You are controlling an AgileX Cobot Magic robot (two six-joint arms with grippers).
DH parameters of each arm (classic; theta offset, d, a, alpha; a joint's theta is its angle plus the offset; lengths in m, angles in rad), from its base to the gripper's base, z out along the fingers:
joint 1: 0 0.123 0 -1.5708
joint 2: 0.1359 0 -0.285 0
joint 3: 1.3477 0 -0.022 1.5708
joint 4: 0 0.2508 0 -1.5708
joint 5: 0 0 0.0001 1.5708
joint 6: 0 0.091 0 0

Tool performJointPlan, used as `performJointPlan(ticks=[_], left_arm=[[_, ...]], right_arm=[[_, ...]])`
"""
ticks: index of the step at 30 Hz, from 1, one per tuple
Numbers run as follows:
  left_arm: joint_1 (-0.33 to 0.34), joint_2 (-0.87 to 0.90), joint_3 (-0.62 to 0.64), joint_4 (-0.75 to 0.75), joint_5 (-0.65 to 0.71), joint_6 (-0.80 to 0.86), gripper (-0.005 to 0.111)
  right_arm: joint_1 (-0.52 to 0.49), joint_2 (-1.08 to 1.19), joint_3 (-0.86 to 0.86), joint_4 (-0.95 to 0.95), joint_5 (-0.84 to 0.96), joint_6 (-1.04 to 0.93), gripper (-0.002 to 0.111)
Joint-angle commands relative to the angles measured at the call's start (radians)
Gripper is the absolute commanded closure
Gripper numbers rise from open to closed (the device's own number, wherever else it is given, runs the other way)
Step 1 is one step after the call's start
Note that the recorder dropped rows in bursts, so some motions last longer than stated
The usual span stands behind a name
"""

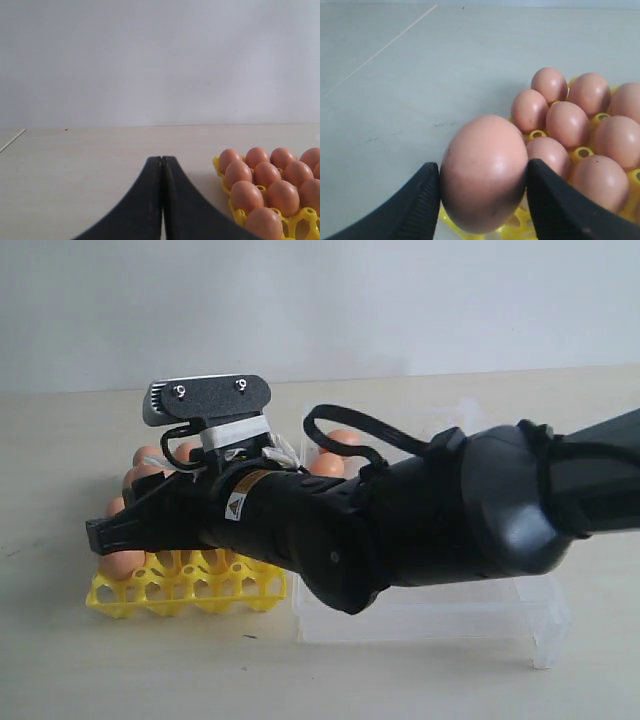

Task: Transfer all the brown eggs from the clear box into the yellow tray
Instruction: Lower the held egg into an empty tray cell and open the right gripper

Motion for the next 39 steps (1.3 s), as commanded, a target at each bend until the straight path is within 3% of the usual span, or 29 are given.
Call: performJointPlan(ticks=[1, 20, 24, 29, 31, 34, 39], left_arm=[[-0.003, -0.006, 0.003, -0.007, -0.002, -0.004, 0.107], [-0.003, -0.006, 0.003, -0.007, -0.002, -0.004, 0.107], [-0.003, -0.006, 0.003, -0.007, -0.002, -0.004, 0.107], [-0.003, -0.006, 0.003, -0.007, -0.002, -0.004, 0.107], [-0.003, -0.006, 0.003, -0.007, -0.002, -0.004, 0.107], [-0.003, -0.006, 0.003, -0.007, -0.002, -0.004, 0.107], [-0.003, -0.006, 0.003, -0.007, -0.002, -0.004, 0.107]], right_arm=[[0.004, 0.046, 0.006, -0.001, -0.058, 0.001, 0.108], [0.004, 0.209, -0.084, -0.001, -0.066, 0.054, 0.107], [0.004, 0.221, -0.084, -0.001, -0.064, 0.056, 0.09], [0.004, 0.221, -0.084, -0.001, -0.064, 0.056, 0.054], [0.004, 0.221, -0.084, -0.001, -0.064, 0.056, 0.045], [0.004, 0.221, -0.084, -0.001, -0.064, 0.056, 0.037], [0.004, 0.207, -0.084, -0.001, -0.062, 0.056, 0.036]])
